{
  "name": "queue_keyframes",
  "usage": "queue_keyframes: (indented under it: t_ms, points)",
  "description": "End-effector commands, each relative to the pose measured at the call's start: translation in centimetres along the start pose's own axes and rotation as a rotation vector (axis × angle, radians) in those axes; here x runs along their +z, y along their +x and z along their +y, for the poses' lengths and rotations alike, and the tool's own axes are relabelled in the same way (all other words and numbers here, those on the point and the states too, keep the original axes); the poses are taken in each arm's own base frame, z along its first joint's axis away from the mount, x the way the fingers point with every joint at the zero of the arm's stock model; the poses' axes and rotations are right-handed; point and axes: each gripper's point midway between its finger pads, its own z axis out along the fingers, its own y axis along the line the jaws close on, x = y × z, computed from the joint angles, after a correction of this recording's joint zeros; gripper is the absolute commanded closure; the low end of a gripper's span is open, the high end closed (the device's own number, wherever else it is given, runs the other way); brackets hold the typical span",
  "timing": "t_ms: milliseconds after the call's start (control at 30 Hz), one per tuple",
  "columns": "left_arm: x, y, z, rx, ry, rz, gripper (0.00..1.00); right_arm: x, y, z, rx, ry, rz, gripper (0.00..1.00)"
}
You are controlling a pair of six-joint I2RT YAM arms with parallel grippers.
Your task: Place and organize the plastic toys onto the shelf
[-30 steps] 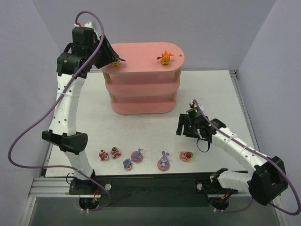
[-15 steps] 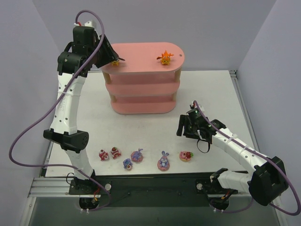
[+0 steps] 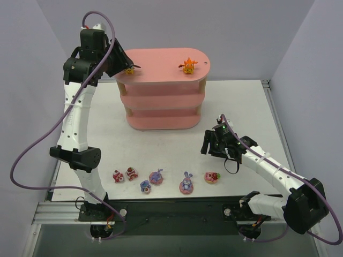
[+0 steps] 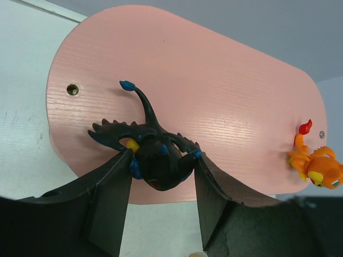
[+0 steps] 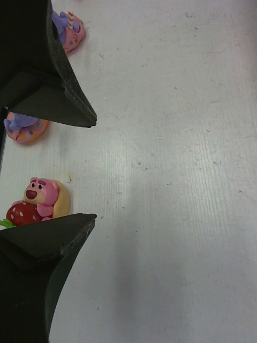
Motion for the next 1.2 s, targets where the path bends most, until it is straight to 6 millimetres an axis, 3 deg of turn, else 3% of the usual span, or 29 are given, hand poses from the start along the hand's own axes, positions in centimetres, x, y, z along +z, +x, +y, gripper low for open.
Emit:
queue_keyframes:
  t_ms: [0, 167, 800, 1133, 1167]
  points:
    - [0.5, 0.9, 0.4, -0.015, -0.007, 0.048, 0.49, -0.1, -0.1, -0.3, 0.018, -0.001, -0.013, 0.34]
    - [0.5, 0.5, 0.0, -0.018, 0.010, 0.036, 0.43, -0.1, -0.1, -0.4, 0.024, 0.000, -0.015, 0.34]
    - [0.9, 0.3, -0.5, -0.022, 0.030, 0.031, 0.35, -0.1, 0.1, -0.6, 0.028, -0.001, -0.018, 0.33]
    - [0.2, -0.7, -1.2, -0.035, 0.056, -0.008, 0.34, -0.2, 0.0, -0.6, 0.028, -0.003, -0.022, 0.33]
    - [0.1, -0.7, -1.2, -0.033, 0.057, -0.012, 0.30, -0.2, 0.0, -0.6, 0.028, -0.003, -0.024, 0.33]
